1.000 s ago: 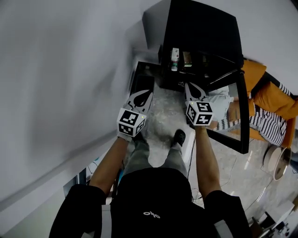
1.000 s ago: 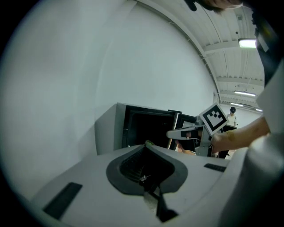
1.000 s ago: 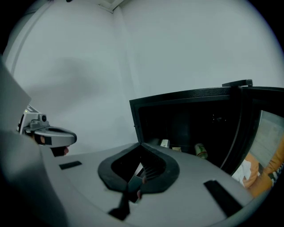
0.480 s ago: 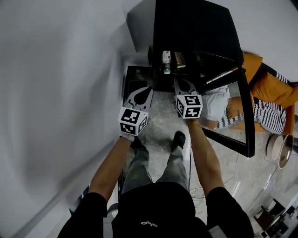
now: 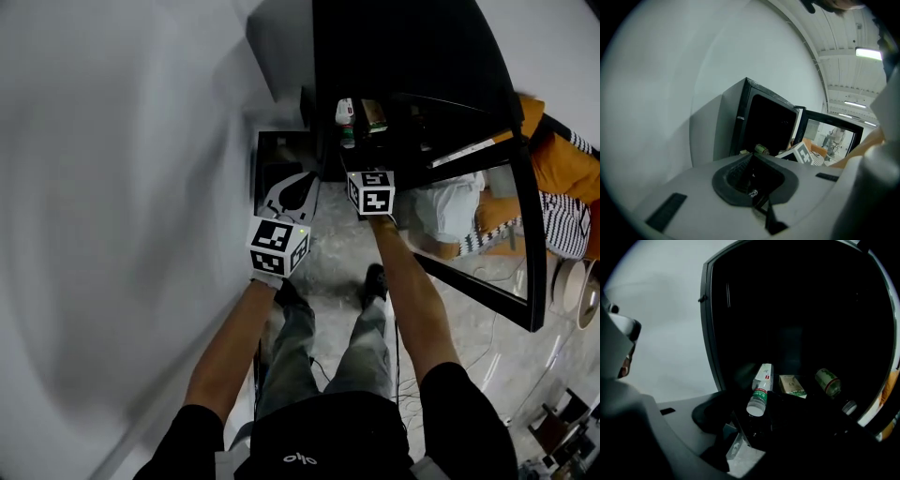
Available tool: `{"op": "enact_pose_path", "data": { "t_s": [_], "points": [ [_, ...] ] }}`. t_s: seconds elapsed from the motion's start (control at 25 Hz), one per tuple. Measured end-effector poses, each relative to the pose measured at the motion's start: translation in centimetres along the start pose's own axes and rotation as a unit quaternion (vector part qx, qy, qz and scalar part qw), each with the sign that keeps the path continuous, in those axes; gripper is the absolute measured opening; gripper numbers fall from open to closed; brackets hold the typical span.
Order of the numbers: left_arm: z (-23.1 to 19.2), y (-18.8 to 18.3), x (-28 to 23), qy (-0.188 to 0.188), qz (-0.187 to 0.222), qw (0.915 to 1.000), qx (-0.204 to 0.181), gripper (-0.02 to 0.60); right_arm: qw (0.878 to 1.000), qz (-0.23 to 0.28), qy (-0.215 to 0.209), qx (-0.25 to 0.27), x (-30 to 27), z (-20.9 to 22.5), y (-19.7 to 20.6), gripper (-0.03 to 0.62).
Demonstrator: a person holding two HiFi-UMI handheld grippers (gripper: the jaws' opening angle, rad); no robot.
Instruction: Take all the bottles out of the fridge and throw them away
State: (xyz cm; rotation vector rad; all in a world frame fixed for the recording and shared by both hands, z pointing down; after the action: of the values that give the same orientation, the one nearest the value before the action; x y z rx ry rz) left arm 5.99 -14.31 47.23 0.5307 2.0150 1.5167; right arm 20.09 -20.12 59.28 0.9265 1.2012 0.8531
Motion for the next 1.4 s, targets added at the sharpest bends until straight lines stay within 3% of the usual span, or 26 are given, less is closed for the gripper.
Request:
{"op": "enact_pose_path", "data": {
  "t_s": [0.44, 0.64, 0.88, 1.12, 1.4],
  "points": [
    [-1.9, 4.1, 0.4, 0.003, -0.009, 0.9999, 0.007, 0.003, 0.998, -0.023, 0.051, 0.000, -6.4, 1.0, 4.1, 0.241],
    [-2.2, 4.9, 0.9, -0.003, -0.011, 0.9999, 0.011, 0.003, 0.997, -0.010, 0.082, 0.000, -6.0, 1.3, 4.4, 0.206],
    [-1.5, 4.1, 1.8, -0.012, -0.006, 0.9998, 0.015, 0.003, 0.996, -0.014, 0.083, 0.002, -3.0, 1.4, 4.1, 0.202],
    [0.5, 1.5, 3.0, -0.019, 0.009, 0.9996, 0.021, 0.003, 0.997, -0.004, 0.079, -0.001, 1.8, 1.8, 1.6, 0.201],
    [3.1, -2.2, 4.7, -0.028, 0.034, 0.9989, 0.016, 0.003, 0.998, 0.024, 0.060, 0.019, 6.5, 1.6, -4.0, 0.196]
  ]
}}
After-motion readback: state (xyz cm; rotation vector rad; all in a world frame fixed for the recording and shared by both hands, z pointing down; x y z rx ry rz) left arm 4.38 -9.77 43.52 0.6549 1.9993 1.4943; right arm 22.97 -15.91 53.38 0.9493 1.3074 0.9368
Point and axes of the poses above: the fingertips, and each gripper's own axes: x backward along the fingers, z to its right, y out of its underside, the point moved 4 cm from there along x, backward along the fingers, and after that the axes turned 9 degrees about z, right-handed, at the moved point
